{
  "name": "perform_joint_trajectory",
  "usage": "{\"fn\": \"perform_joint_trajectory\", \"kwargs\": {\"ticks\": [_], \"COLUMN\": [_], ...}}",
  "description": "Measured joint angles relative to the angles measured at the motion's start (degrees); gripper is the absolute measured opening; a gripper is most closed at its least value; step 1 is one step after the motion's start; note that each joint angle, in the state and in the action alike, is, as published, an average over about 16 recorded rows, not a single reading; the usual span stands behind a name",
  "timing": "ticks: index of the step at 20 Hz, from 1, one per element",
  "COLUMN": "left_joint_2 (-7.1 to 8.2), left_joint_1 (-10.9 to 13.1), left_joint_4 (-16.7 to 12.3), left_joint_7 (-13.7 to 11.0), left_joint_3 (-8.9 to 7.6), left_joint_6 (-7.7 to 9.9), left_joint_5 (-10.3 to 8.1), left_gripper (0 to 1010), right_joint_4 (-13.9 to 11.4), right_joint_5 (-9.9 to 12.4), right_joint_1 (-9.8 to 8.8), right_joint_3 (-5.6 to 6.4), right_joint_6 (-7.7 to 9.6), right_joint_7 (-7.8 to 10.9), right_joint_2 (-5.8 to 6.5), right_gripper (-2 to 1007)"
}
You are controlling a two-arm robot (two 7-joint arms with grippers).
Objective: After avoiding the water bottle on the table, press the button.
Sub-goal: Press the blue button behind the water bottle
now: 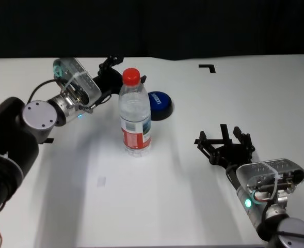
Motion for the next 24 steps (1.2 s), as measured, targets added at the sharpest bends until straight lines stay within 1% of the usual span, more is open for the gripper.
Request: {"fn": "perform_joint_trajectory", "kwargs": {"ticks": [8,19,24], "left_joint_2": [0.06,-0.25,-0.28], "left_joint_1": [0.31,-0.16,-0.21], "left_joint_4": [0.23,2.38,2.73], "left_joint_7": [-0.11,0.04,-0.08], "left_joint_3": [0.29,0.65,0.78], "left_joint_6": [0.12,-0.35,0.02], "left_joint_5": [0.33,0.90,1.17], "left_gripper": [1003,1003,1003], "right_joint_4": [0.00,0.00,0.00], "right_joint_5": [0.00,0.00,0.00], "right_joint_1": [0.00,0.00,0.00], "right_joint_3": [0.00,0.00,0.00], "right_joint_6": [0.00,0.00,0.00], "right_joint_7": [0.00,0.00,0.00], "right_joint_2": [0.00,0.00,0.00], "right_gripper": [1002,1003,1003]}}
